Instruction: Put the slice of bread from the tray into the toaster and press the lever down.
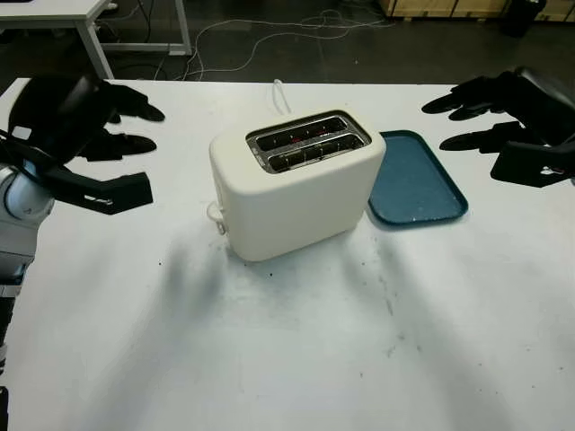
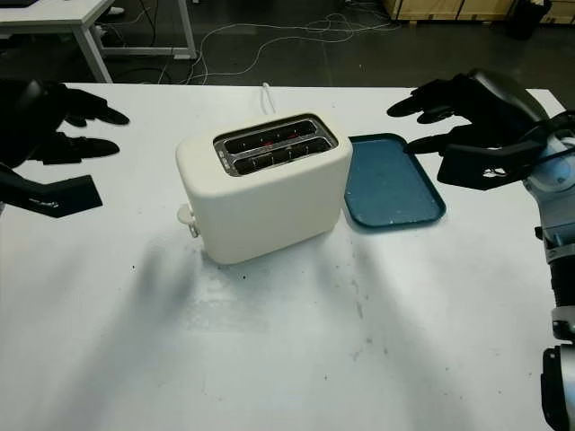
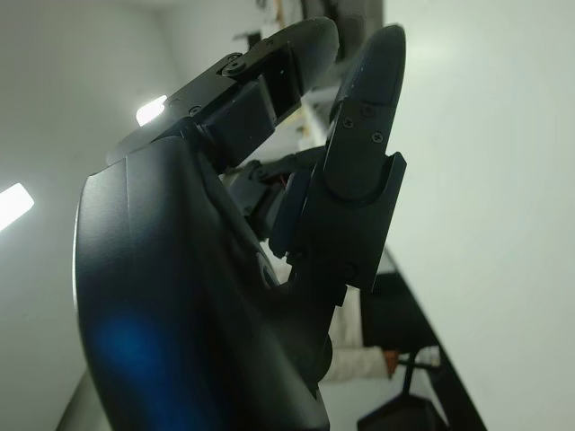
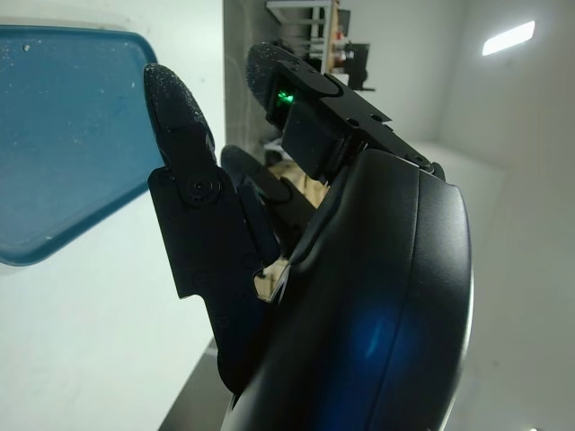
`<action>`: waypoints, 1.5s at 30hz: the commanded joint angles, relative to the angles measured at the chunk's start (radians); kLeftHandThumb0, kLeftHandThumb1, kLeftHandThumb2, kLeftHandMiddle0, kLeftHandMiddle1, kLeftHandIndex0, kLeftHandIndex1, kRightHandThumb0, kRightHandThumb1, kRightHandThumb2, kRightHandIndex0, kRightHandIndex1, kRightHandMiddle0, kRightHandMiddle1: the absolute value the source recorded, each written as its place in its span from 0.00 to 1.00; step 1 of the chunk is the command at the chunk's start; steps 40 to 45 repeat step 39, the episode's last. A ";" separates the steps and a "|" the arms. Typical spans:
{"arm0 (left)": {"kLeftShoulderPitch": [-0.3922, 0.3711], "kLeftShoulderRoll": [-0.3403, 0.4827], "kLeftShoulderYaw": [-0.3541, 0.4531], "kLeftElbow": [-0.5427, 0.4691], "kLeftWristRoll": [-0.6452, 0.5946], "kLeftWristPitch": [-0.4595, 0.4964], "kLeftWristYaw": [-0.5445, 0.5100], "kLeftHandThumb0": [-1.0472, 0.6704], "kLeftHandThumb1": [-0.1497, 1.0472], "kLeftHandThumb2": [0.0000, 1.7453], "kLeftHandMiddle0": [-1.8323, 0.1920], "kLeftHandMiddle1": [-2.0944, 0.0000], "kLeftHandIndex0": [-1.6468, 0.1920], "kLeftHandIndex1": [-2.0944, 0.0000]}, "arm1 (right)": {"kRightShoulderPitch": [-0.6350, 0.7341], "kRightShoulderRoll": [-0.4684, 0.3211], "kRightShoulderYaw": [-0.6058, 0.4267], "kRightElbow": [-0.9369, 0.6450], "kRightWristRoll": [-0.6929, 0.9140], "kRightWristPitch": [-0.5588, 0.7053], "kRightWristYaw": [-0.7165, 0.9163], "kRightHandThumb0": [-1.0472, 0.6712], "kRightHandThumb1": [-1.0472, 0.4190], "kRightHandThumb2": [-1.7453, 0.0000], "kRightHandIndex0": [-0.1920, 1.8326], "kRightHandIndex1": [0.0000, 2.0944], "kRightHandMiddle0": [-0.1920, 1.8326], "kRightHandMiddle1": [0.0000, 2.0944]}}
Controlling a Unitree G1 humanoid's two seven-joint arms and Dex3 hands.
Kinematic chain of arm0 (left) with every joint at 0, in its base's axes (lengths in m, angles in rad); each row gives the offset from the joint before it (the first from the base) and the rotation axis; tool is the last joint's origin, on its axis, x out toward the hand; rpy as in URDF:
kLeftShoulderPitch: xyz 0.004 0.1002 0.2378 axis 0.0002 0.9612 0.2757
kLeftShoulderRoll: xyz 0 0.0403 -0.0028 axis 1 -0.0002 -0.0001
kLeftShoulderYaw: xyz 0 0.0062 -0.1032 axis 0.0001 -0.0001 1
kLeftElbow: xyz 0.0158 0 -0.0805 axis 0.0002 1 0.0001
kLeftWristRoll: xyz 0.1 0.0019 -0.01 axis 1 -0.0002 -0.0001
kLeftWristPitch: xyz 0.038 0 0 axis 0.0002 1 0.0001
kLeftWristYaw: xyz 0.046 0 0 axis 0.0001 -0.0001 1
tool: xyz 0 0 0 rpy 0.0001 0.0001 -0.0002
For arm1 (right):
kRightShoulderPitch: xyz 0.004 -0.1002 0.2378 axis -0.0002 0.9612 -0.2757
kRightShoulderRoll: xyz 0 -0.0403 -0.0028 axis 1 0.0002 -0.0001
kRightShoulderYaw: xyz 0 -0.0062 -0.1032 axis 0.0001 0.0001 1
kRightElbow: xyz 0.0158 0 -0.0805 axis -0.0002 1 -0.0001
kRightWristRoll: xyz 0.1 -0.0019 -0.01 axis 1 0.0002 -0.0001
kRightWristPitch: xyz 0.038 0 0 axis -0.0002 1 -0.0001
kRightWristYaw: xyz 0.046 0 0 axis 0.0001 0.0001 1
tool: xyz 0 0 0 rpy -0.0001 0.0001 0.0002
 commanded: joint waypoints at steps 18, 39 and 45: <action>0.172 -0.088 0.040 -0.100 -0.013 0.049 0.021 0.24 0.89 0.00 0.50 0.64 0.33 0.99 | 0.119 0.066 0.010 -0.099 0.001 0.052 -0.034 0.32 0.14 0.99 0.52 0.00 0.48 0.00; 0.147 -0.088 0.026 -0.096 -0.008 0.062 0.012 0.23 0.89 0.01 0.54 0.58 0.32 0.99 | 0.130 0.072 0.003 -0.157 0.007 0.096 -0.036 0.33 0.15 1.00 0.54 0.01 0.49 0.00; 0.147 -0.088 0.026 -0.096 -0.008 0.062 0.012 0.23 0.89 0.01 0.54 0.58 0.32 0.99 | 0.130 0.072 0.003 -0.157 0.007 0.096 -0.036 0.33 0.15 1.00 0.54 0.01 0.49 0.00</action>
